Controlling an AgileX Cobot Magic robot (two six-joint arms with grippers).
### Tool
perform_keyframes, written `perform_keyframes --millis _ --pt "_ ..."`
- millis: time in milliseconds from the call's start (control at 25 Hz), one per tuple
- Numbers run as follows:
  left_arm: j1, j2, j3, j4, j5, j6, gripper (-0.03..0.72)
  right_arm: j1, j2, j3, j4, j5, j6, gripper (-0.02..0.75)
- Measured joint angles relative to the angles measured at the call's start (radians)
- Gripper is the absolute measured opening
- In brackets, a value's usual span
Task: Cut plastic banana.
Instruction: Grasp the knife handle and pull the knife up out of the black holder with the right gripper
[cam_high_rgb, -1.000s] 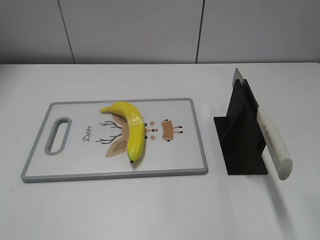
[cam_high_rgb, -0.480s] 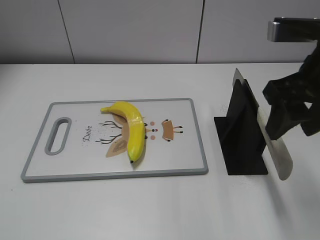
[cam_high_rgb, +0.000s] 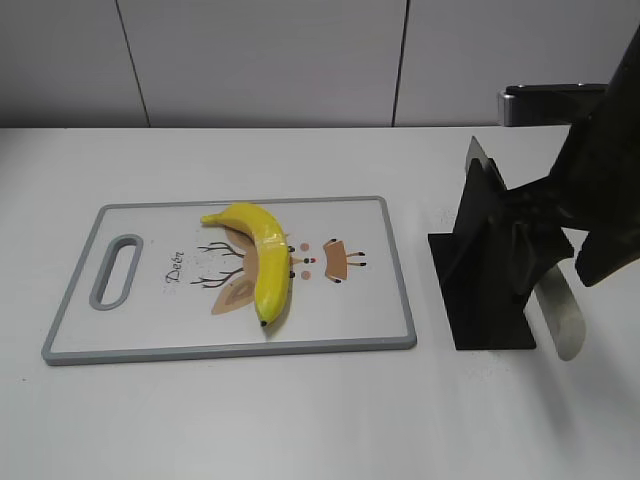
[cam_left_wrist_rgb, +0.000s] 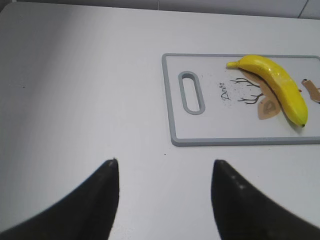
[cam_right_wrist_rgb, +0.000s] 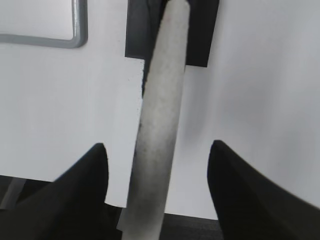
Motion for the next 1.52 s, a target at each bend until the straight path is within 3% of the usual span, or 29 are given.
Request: perform_keyframes --millis 400,600,720,1360,1520 --pt "0.000 0.000 0.000 0.000 0.000 0.000 0.552 0.000 0.055 0.000 0.003 -0.017 0.004 0.472" --pt "0.000 0.000 0.000 0.000 0.000 0.000 0.552 0.000 0.056 0.000 0.007 -0.001 0.006 0.364" --pt "0.000 0.000 0.000 0.000 0.000 0.000 0.552 0.000 0.056 0.000 0.008 0.002 0.006 0.337" --pt "0.000 0.000 0.000 0.000 0.000 0.000 0.552 0.000 0.079 -0.004 0.017 -0.014 0.007 0.324" --pt "0.000 0.000 0.000 0.000 0.000 0.000 0.552 0.000 0.079 -0.004 0.022 0.004 0.011 0.212"
